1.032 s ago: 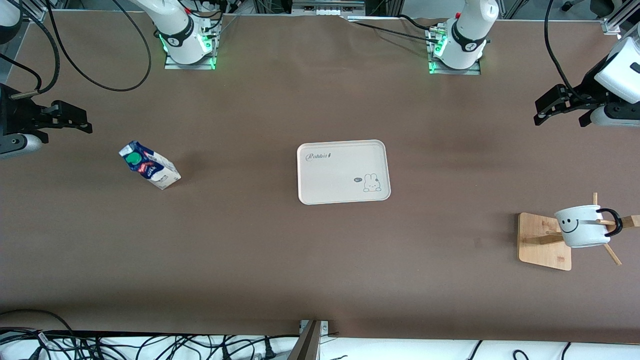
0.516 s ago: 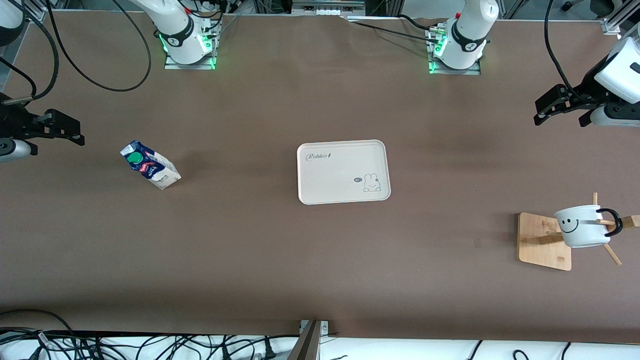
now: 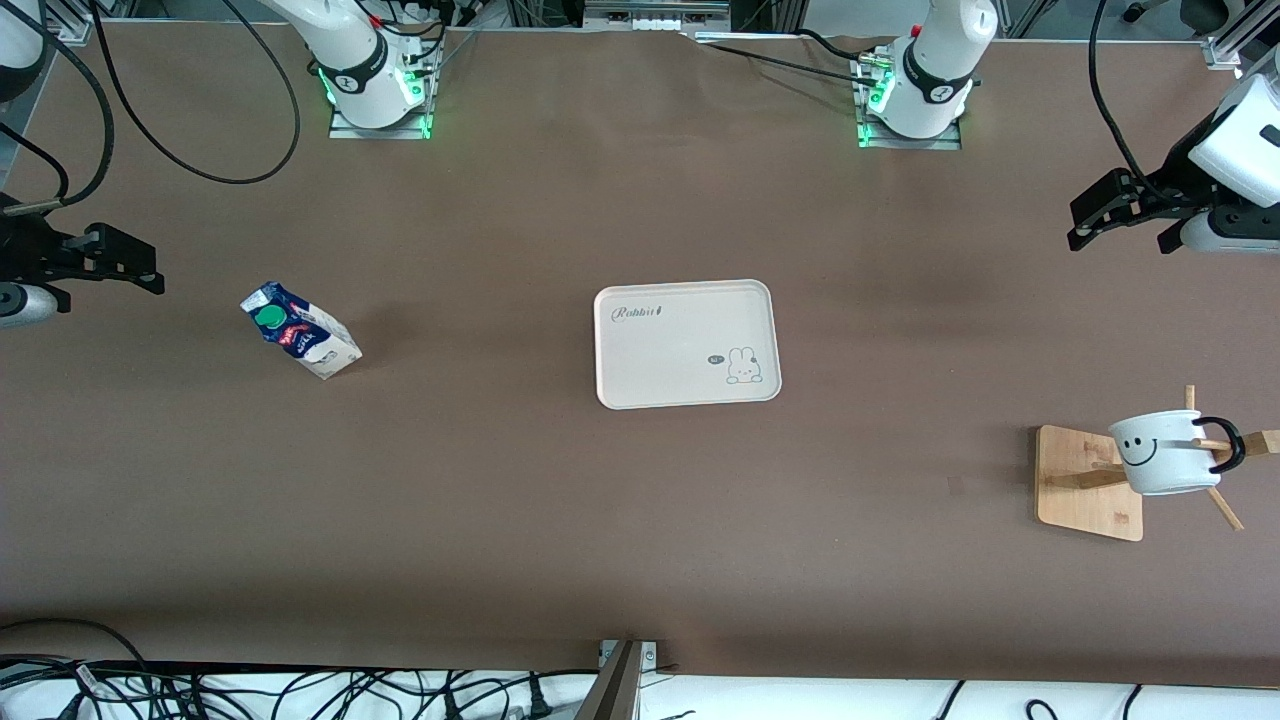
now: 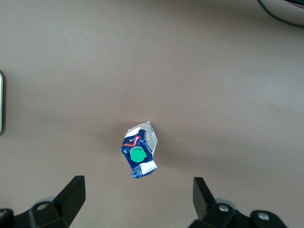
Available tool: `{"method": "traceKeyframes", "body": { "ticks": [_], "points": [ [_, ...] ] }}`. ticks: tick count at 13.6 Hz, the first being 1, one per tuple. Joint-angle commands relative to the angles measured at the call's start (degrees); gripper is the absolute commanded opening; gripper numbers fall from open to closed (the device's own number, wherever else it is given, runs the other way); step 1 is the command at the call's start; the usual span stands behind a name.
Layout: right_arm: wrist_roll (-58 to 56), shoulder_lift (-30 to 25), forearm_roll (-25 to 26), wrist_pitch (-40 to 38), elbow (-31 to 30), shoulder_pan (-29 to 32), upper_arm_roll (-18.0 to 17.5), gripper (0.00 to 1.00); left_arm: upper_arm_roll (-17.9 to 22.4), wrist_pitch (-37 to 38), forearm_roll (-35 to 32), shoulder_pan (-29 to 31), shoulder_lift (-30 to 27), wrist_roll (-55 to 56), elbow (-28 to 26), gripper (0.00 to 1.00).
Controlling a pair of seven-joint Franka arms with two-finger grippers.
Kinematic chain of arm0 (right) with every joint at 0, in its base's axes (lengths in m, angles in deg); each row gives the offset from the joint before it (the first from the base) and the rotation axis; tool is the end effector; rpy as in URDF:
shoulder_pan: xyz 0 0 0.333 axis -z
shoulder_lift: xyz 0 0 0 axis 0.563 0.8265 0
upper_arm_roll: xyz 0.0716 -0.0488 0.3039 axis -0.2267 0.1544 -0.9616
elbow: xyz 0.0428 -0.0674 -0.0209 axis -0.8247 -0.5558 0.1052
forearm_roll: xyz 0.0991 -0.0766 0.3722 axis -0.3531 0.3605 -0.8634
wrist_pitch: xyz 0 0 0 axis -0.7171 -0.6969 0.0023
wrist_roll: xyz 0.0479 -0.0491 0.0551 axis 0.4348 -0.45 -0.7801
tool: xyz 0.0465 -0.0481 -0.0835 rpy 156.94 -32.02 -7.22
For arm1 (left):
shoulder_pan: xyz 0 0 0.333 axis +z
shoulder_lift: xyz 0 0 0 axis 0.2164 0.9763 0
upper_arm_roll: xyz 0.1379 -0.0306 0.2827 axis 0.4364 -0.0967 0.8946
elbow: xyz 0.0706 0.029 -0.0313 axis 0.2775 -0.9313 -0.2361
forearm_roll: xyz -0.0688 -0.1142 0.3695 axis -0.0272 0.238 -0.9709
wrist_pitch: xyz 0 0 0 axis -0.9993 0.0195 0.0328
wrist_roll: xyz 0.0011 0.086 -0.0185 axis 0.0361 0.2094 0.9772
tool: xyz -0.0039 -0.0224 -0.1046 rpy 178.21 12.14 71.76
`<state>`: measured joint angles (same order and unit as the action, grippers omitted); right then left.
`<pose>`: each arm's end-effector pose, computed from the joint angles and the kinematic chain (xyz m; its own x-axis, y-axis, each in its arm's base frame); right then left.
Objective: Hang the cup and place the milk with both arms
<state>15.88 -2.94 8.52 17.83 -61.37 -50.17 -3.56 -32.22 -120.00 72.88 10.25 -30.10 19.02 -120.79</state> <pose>0.6149 -0.0018 0.6050 0.9722 0.2317 -0.0347 0.2320 -0.9727 0.0071 0.5409 -0.0255 0.6202 0.9991 -0.0115 0.0397 -0.0119 -0.9999 0.0102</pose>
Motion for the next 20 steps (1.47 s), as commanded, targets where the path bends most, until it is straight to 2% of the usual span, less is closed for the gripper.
{"method": "traceKeyframes", "body": {
  "ticks": [1, 4, 5, 6, 7, 12, 13, 16, 17, 20],
  "points": [
    [-1.07, 0.47, 0.88, -0.65, 1.3, 0.0, -0.08, 1.0, -0.02, 1.41, -0.62, -0.12, 0.73, -0.39, 1.79, 1.0],
    [-0.99, -0.41, 0.53, -0.21, 1.21, 0.96, -0.78, 1.0, 0.07, 1.41, -0.62, -0.12, 0.73, -0.3, 1.79, 1.0],
    [-0.99, -0.67, 0.53, -0.38, 1.21, 4.62, -4.79, 1.0, 0.07, 1.41, -0.62, -0.12, 0.73, -0.3, 1.79, 1.0],
    [-0.99, -0.94, 0.96, -0.65, 1.21, 12.05, -12.23, 1.0, -0.02, 1.41, -0.62, -0.12, 0.73, -0.3, 1.79, 1.0],
    [-0.99, -1.11, 2.36, -0.74, 1.04, 15.17, -16.39, 1.0, 0.07, 1.41, -0.62, -0.12, 0.73, -0.3, 1.79, 1.0],
    [-0.46, -2.96, 3.61, -1.0, 1.04, 16.69, -18.19, 1.0, 0.07, 1.41, -0.62, -0.12, 0.73, -0.3, 1.79, 1.0],
    [0.15, -3.05, 3.34, -3.52, 0.86, 17.39, -18.54, 1.0, 0.07, 1.41, -0.62, -0.12, 0.73, -0.3, 1.79, 1.0],
    [3.76, -2.96, 3.34, -5.66, 0.33, 18.45, -19.85, 1.0, 0.07, 1.41, -0.62, -0.12, 0.73, -0.3, 1.79, 1.0],
    [4.28, -3.05, 3.78, -5.74, 0.16, 19.15, -21.86, 1.0, 0.07, 1.41, -0.62, -0.12, 0.73, -0.3, 1.79, 1.0],
    [10.43, -3.84, 4.04, -5.83, -1.86, 20.04, -22.5, 1.0, 0.07, 1.41, -0.62, -0.12, 0.73, -0.3, 1.79, 1.0]
  ]
}}
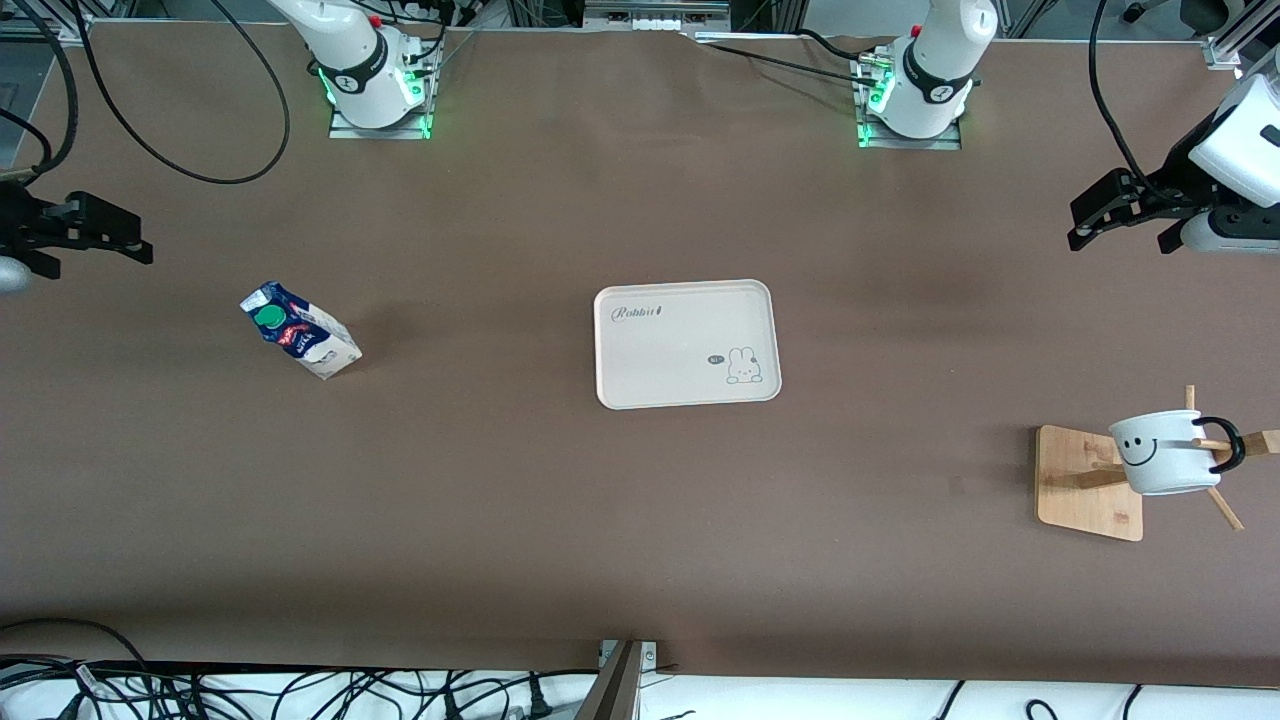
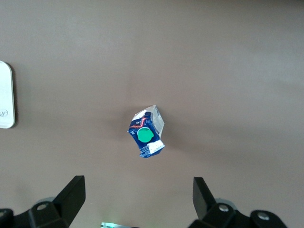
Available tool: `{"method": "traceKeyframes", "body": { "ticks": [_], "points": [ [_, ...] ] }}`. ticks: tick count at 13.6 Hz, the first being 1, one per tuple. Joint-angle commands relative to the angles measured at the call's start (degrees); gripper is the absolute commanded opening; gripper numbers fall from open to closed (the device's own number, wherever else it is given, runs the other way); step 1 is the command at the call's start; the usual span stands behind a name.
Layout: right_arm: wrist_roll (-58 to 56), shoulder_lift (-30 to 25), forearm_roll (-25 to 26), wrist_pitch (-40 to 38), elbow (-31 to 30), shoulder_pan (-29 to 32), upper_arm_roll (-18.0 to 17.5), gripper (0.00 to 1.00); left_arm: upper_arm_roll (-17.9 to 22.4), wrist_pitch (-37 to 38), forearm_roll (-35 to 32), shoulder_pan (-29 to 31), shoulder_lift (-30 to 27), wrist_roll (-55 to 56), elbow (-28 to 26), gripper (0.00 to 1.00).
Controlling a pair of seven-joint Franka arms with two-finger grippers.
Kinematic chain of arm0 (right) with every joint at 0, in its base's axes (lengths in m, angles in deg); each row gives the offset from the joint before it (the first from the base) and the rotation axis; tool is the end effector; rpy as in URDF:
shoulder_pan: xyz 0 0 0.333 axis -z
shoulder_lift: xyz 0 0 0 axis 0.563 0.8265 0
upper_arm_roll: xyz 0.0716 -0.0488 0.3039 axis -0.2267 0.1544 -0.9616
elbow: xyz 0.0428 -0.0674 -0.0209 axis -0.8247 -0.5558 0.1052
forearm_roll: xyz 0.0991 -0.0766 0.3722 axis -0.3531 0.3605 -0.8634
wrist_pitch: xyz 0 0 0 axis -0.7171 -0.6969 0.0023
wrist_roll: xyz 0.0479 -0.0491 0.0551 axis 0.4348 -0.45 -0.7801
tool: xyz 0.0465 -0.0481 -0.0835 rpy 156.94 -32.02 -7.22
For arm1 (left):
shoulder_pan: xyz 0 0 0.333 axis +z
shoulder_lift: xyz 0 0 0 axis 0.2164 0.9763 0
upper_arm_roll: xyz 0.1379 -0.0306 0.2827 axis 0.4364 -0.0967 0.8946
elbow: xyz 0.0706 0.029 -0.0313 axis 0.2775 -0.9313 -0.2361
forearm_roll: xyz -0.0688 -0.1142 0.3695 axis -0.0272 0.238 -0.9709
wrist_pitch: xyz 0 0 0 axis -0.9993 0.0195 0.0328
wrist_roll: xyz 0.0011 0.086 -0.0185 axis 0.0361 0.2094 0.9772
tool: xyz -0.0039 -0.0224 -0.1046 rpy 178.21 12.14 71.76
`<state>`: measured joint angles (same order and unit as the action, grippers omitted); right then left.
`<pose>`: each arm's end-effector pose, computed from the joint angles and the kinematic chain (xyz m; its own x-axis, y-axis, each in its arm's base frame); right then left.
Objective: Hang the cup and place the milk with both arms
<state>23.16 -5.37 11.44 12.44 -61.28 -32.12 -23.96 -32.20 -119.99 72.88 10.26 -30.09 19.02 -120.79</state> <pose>0.5953 -0.0083 0.6176 0.9861 0.1395 -0.0906 0.1379 -0.9902 -0.0243 0.5409 -0.0252 0.6201 0.9992 -0.0110 0.0393 -0.0114 -0.9999 0.0102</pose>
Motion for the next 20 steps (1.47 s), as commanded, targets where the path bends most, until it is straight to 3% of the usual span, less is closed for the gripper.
{"method": "traceKeyframes", "body": {
  "ticks": [1, 14, 17, 20],
  "points": [
    [3.16, -1.41, 1.21, -0.44, -1.95, 2.0, -2.1, 1.0, 0.06, 1.4, -0.62, -0.13, 0.73, -0.3, 1.79, 1.0],
    [3.33, -1.41, 2.88, -3.43, -1.25, 1.91, -1.57, 1.0, 0.06, 1.4, -0.62, -0.13, 0.73, -0.3, 1.79, 1.0],
    [5.34, -2.9, 4.11, -3.25, -2.13, -4.57, 3.68, 1.0, 0.06, 1.4, -0.62, -0.05, 0.73, -0.21, 1.79, 1.0],
    [5.44, -3.7, 4.11, -2.46, -3.01, -4.77, 3.87, 1.0, 0.06, 1.4, -0.62, -0.05, 1.96, -0.39, 1.88, 1.0]
  ]
}}
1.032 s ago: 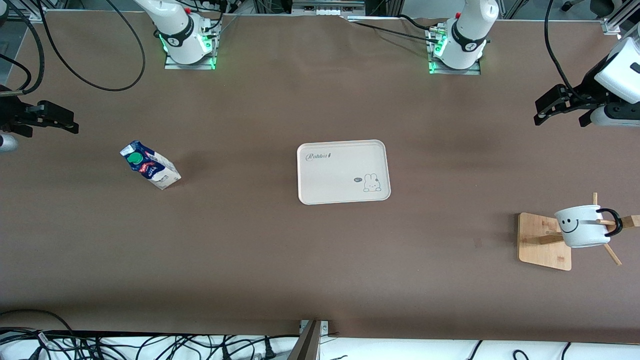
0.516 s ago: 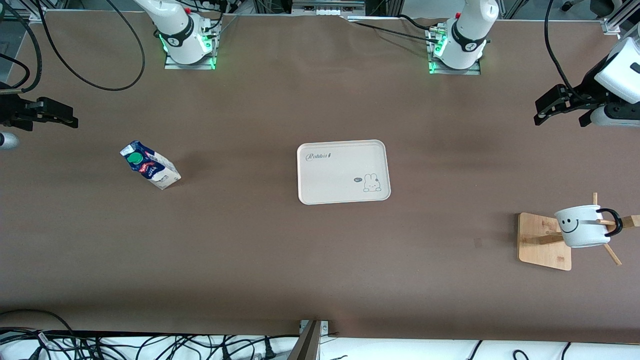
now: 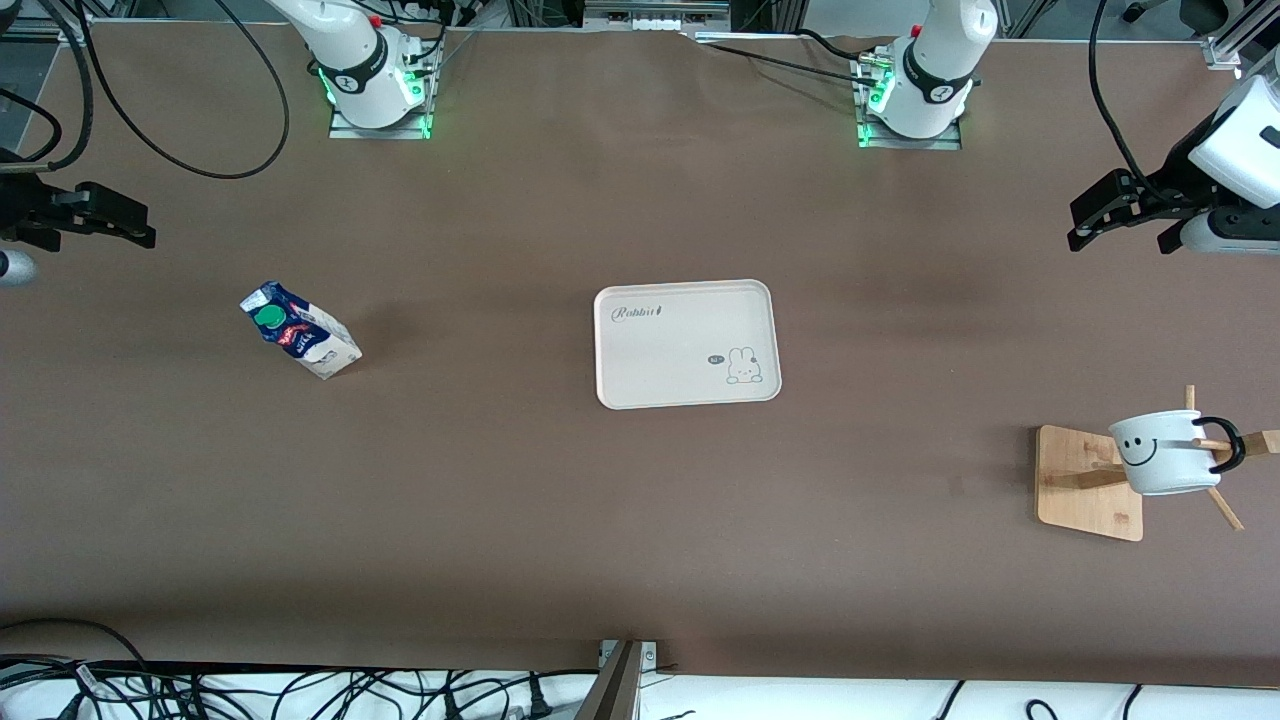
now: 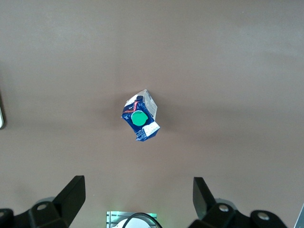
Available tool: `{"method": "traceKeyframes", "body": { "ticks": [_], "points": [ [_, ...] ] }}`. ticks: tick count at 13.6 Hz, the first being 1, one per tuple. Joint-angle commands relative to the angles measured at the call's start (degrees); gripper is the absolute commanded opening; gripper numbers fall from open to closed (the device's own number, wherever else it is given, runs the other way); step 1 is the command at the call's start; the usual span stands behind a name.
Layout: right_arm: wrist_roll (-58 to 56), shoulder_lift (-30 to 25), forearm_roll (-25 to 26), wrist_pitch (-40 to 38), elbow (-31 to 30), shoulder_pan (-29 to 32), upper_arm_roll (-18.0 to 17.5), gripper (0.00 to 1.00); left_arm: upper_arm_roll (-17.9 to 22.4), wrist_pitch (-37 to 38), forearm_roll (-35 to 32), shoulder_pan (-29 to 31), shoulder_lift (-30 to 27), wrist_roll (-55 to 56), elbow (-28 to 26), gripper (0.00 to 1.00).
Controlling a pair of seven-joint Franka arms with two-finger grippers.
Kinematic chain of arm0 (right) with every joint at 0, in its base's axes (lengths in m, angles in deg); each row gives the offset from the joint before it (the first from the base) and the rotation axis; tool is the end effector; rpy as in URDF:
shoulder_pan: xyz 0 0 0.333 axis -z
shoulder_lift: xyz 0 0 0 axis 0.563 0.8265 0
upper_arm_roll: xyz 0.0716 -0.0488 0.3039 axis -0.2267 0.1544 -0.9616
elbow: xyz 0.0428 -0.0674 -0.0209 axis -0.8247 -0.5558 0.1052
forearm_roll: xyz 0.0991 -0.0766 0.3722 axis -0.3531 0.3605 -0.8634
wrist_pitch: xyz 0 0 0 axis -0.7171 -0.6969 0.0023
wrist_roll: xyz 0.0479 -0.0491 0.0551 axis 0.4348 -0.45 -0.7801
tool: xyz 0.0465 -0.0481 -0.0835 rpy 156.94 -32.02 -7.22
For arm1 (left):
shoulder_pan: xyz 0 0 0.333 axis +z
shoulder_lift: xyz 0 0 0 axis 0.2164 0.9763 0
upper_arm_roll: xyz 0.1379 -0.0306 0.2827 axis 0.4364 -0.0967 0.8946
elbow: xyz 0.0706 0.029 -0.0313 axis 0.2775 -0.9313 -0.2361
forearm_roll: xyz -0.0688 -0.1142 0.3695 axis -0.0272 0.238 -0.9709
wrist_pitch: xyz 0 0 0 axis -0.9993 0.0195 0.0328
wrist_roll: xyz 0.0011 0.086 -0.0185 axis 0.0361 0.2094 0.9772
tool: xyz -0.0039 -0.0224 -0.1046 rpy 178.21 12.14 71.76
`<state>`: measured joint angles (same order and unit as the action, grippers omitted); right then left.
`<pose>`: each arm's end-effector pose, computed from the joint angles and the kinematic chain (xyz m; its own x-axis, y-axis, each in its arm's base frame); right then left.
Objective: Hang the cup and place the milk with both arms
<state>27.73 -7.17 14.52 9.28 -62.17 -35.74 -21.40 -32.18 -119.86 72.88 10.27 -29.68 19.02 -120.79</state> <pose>0.5797 -0.0014 0.6250 0.9885 0.0677 -0.1353 0.0739 -0.9964 0.0412 0.5427 -0.0250 0.6160 0.9995 -0.0105 0.0299 -0.0108 -0.9999 0.0100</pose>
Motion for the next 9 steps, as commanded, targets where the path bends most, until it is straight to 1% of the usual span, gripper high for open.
{"method": "traceKeyframes", "body": {
  "ticks": [1, 6, 9],
  "points": [
    [0.87, -2.68, 1.04, 0.7, -2.11, -1.41, 1.31, 1.0, 0.04, 1.27, -0.62, -0.06, 1.55, -0.39, 1.88, 1.0],
    [0.87, -3.74, 1.04, 1.4, -2.64, -1.5, 1.31, 1.0, 0.04, 1.27, -0.62, -0.06, 1.55, -0.39, 1.88, 1.0],
    [0.79, -3.04, 0.86, 0.88, -2.55, -1.5, 1.23, 1.0, -0.05, 1.27, -0.62, -0.06, 1.55, -0.3, 1.88, 1.0]
  ]
}}
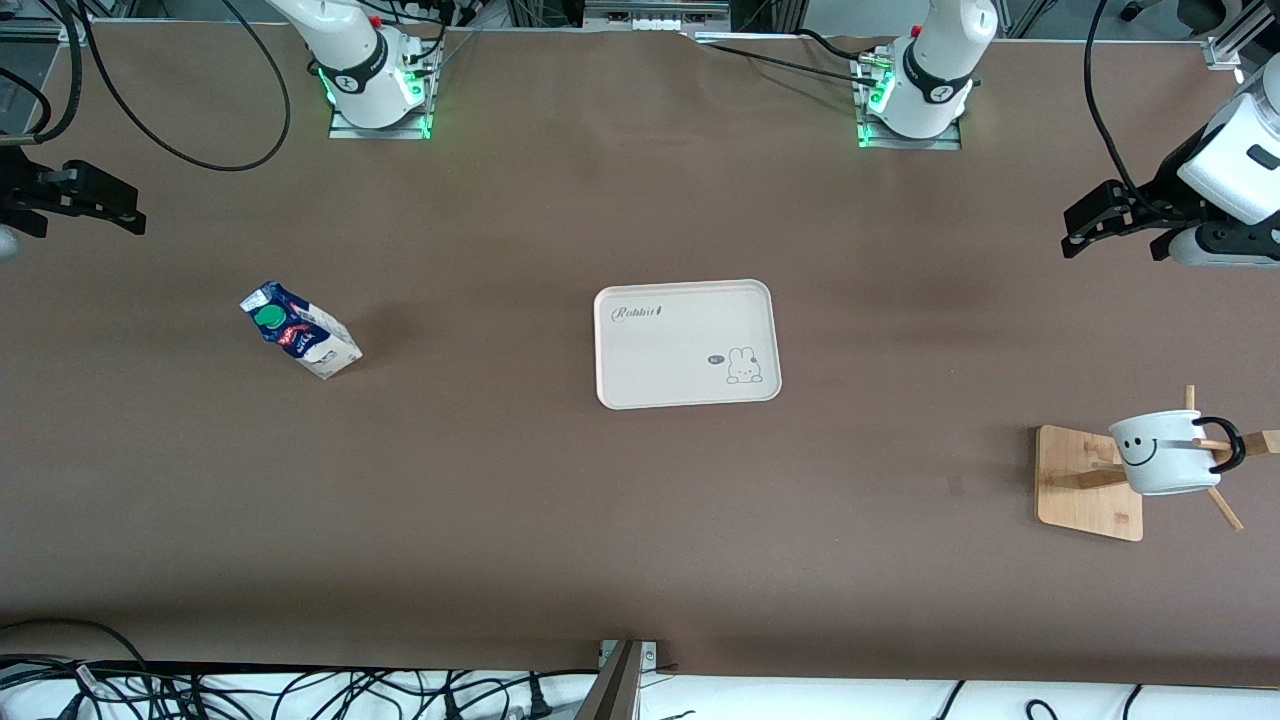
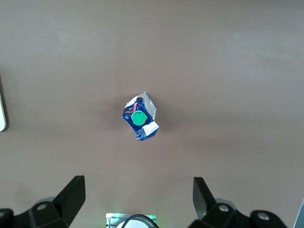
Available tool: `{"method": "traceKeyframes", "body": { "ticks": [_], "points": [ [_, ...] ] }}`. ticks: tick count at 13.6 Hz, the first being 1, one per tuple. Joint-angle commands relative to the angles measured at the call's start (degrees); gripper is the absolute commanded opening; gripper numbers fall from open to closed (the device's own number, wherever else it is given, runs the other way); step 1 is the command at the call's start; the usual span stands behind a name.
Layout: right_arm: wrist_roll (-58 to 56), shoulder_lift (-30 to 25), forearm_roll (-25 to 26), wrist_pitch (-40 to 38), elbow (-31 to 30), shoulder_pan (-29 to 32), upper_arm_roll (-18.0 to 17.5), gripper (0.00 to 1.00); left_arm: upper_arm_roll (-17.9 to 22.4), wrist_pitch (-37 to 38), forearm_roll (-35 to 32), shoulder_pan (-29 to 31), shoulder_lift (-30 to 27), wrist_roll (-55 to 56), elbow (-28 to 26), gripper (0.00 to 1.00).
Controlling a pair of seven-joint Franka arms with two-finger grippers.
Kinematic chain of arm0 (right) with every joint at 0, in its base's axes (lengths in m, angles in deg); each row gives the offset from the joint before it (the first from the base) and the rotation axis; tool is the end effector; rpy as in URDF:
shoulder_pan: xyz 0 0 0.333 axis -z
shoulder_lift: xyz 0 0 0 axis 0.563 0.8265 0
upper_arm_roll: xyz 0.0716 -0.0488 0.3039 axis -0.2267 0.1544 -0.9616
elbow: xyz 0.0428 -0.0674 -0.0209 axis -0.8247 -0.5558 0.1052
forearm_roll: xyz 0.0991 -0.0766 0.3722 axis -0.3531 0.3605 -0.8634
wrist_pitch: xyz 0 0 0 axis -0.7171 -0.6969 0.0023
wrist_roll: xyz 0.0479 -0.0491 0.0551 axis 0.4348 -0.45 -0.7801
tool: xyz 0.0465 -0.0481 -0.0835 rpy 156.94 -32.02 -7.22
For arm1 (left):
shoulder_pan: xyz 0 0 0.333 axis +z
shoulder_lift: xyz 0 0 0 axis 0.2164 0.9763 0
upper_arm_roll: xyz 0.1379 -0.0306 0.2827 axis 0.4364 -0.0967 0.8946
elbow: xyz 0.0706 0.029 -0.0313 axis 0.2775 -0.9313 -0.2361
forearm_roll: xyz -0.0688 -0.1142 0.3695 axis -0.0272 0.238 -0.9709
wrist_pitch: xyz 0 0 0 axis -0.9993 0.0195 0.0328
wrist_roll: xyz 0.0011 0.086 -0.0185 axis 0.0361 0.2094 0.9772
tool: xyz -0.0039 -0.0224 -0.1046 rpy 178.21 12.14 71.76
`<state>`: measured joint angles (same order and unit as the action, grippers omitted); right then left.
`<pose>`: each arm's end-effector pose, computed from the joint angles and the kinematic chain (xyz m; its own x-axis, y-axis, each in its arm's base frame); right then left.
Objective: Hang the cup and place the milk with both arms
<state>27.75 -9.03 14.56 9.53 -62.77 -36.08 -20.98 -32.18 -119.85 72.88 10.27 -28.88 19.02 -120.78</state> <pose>0.5705 -0.0022 0.6393 0.9918 0.0661 -0.1092 0.0712 -0.9965 0.0440 0.5466 -0.0251 0.6084 0.9998 -0.0105 0.0160 -0.0106 -0.9999 0.0096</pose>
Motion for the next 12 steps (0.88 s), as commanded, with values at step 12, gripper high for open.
{"method": "traceKeyframes", "body": {
  "ticks": [12],
  "points": [
    [1.2, 0.05, 0.3, 4.22, -1.6, -0.82, 0.98, 1.0, 0.03, 1.27, -0.53, -0.06, 0.75, -0.12, 1.87, 1.0]
  ]
}}
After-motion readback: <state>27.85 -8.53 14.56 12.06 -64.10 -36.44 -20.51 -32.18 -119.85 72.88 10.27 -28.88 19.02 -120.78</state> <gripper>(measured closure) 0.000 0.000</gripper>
